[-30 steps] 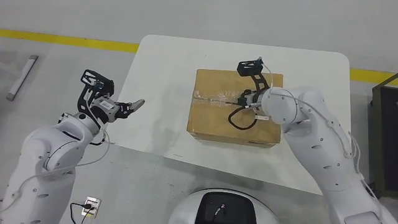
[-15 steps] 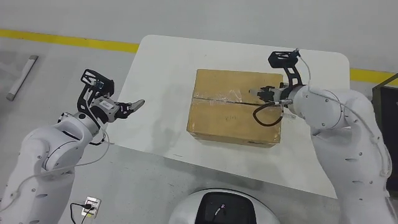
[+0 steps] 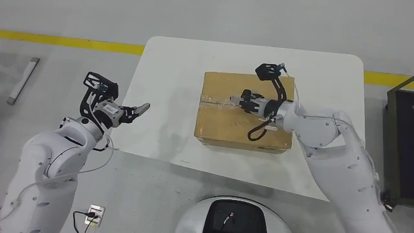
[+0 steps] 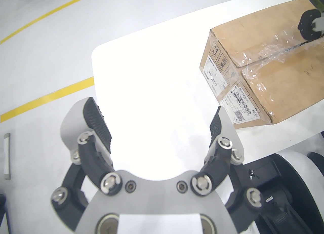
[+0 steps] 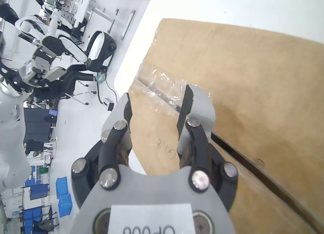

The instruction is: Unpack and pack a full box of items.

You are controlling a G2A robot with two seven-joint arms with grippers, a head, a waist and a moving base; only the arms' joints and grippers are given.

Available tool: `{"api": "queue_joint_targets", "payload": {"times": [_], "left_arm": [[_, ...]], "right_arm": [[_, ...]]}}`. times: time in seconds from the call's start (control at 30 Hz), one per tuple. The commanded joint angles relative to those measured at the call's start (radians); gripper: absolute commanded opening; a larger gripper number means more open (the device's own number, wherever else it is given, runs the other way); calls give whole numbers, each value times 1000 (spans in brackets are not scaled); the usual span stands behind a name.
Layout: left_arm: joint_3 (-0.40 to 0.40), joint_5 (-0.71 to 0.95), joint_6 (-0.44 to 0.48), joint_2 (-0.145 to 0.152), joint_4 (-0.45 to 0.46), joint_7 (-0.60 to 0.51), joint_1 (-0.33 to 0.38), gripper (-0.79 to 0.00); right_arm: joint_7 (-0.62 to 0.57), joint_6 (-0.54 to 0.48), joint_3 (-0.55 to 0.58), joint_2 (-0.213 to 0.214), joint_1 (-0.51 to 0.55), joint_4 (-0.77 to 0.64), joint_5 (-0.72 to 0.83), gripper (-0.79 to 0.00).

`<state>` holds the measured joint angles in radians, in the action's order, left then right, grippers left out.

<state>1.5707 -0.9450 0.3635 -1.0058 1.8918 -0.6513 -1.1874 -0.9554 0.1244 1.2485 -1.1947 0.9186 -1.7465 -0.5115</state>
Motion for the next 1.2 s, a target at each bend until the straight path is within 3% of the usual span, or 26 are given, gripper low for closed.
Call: {"api": "queue_joint_targets", "payload": {"times": [0.0, 0.33, 0.73, 0.83, 0.93, 1.17], "left_arm": [[2, -1, -3, 1, 0, 0, -2, 0], [0, 1, -6, 4, 0, -1, -5, 0], [-23, 5, 5, 6, -1, 2, 2, 0], [-23, 8, 6, 6, 4, -1, 5, 0], [-24, 22, 16, 7, 13, 2, 5, 0], [16, 65, -50, 5, 50, 81, -8, 0]], "right_arm": [[16, 9, -14, -3, -8, 42, 3, -785], [17, 73, 0, 2, -4, 71, -10, -785], [0, 77, 185, 34, 107, -92, 31, -785], [84, 52, 270, 42, 173, -175, 18, -785], [244, 53, 358, 49, 281, -295, -95, -785], [415, 160, 480, 55, 527, -508, -395, -785]]}}
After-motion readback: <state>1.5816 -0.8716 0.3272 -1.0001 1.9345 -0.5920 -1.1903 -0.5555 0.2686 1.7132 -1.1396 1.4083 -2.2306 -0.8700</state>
